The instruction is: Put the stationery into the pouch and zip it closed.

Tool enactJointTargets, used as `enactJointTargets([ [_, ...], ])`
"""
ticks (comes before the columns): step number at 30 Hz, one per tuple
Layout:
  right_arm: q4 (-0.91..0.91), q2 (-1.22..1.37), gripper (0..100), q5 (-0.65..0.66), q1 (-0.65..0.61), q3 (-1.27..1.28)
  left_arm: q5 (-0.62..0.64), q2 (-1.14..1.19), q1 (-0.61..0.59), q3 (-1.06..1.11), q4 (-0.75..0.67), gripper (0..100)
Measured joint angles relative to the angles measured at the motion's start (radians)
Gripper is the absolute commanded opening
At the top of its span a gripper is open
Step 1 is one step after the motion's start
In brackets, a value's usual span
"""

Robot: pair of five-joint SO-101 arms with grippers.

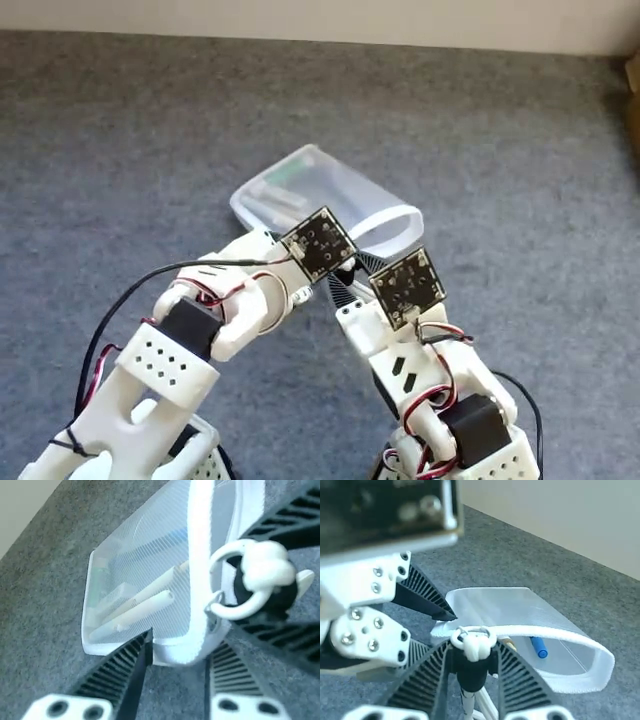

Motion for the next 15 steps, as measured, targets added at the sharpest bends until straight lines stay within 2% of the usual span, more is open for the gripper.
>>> enactJointTargets([
  [7, -0.023, 0.0, 0.6, 0.0, 0.014, 0.0, -0.002, 0.0, 0.0, 0.046, -0.071, 0],
  [15, -0.075, 0.002, 0.6, 0.0, 0.097, 0.02, -0.003, 0.0, 0.0, 0.046, -0.084, 1],
])
